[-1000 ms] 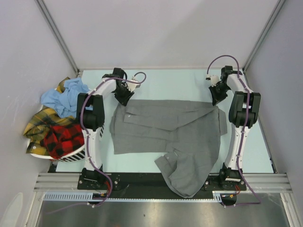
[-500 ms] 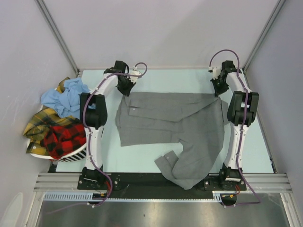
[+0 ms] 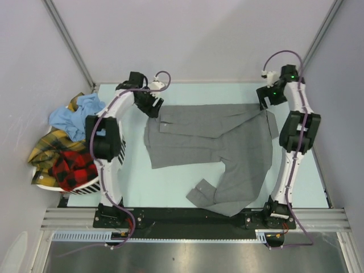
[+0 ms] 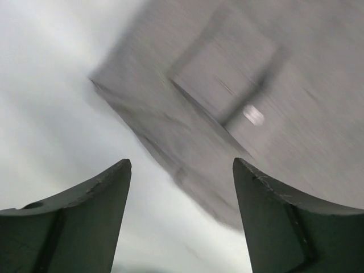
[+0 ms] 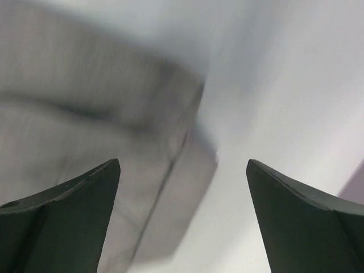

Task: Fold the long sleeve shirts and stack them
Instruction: Fold the shirt

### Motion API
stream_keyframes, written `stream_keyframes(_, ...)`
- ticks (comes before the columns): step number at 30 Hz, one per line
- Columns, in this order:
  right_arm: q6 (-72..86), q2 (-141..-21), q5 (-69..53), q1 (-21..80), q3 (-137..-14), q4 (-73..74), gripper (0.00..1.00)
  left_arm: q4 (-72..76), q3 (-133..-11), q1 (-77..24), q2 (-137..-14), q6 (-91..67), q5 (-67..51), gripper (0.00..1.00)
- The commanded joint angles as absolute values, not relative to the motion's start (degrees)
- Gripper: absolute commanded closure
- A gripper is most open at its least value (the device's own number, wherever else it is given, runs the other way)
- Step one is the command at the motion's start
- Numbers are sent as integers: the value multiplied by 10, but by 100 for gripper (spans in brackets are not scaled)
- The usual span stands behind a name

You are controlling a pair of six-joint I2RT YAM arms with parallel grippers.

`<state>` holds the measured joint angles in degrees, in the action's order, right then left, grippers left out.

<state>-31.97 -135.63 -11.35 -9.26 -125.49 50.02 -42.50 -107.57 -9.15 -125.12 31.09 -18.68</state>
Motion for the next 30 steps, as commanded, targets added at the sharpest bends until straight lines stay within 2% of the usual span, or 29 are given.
stream_keyframes(1, -398, -1160, -258, -145, -1184, 623, 0, -401, -932, -93, -1026, 360, -293, 20)
stream_keyframes(3, -478, -1075, -292, -158, -1079, 664, 0, -402, -839, -98, -949, 386, -301, 14)
stream_keyframes(7, -594, -950, -258, -148, -849, 716, 8, -407, -705, -122, -857, 424, -305, 15)
stream_keyframes(12, -626, -825, -223, -103, -618, 649, 17, -406, -575, -157, -788, 461, -307, 19)
stream_keyframes(19, -597, -779, -172, 21, -497, 510, 31, -415, -506, -185, -774, 491, -305, 26)
stream_keyframes(24, -633, -788, -136, 32, -465, 474, 37, -417, -483, -192, -787, 523, -282, 33)
stream_keyframes(30, -693, -770, -120, 9, -444, 473, 37, -408, -471, -198, -798, 535, -263, 35)
